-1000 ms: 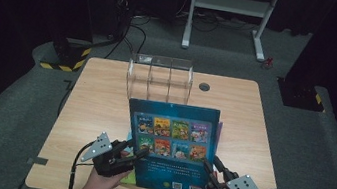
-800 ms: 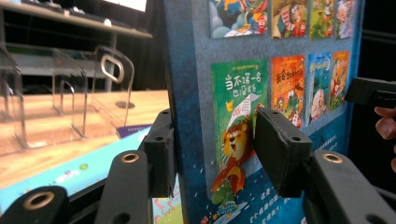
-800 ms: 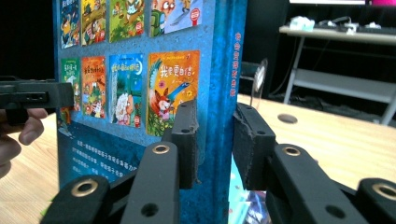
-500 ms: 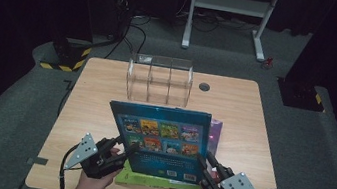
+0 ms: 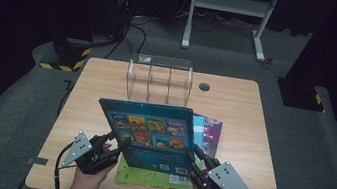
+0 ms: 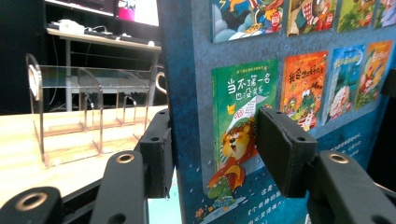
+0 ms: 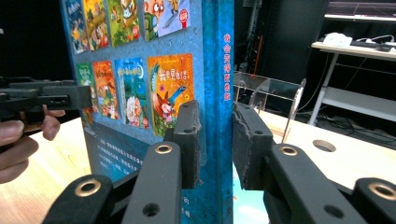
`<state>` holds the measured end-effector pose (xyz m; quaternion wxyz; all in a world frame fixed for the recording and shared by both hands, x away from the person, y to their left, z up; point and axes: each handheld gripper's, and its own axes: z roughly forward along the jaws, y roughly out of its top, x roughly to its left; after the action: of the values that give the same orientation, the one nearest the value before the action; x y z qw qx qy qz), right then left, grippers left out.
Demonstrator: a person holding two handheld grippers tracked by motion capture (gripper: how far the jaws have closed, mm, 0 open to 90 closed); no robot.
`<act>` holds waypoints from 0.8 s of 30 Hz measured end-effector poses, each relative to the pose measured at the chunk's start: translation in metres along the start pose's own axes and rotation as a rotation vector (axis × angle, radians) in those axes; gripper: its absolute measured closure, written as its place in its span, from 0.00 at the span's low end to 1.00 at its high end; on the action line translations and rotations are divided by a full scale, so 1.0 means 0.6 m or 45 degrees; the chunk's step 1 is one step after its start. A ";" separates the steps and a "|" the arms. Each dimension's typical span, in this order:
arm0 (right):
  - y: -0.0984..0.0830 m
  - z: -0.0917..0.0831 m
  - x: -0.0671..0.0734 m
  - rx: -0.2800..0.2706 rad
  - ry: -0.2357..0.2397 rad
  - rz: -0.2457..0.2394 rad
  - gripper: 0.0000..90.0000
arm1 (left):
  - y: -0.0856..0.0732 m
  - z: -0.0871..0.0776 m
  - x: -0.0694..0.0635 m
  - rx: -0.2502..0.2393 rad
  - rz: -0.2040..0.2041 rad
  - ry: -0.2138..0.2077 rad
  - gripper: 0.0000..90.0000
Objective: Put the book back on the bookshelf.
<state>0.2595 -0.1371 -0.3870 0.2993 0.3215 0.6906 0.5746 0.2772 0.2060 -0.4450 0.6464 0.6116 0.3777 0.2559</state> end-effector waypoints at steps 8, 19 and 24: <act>-0.007 0.003 -0.005 -0.012 0.075 0.031 0.74 | -0.009 -0.003 0.002 -0.032 0.032 -0.008 0.54; -0.017 0.018 -0.009 0.068 0.154 0.045 0.66 | -0.011 -0.007 -0.002 -0.045 0.044 -0.006 0.54; -0.019 0.023 -0.007 0.088 0.159 0.035 0.65 | -0.011 -0.010 -0.004 -0.040 0.040 -0.001 0.54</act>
<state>0.2719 -0.1336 -0.4003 0.2364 0.3046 0.7230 0.5733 0.2703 0.2069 -0.4508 0.6521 0.6073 0.3636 0.2717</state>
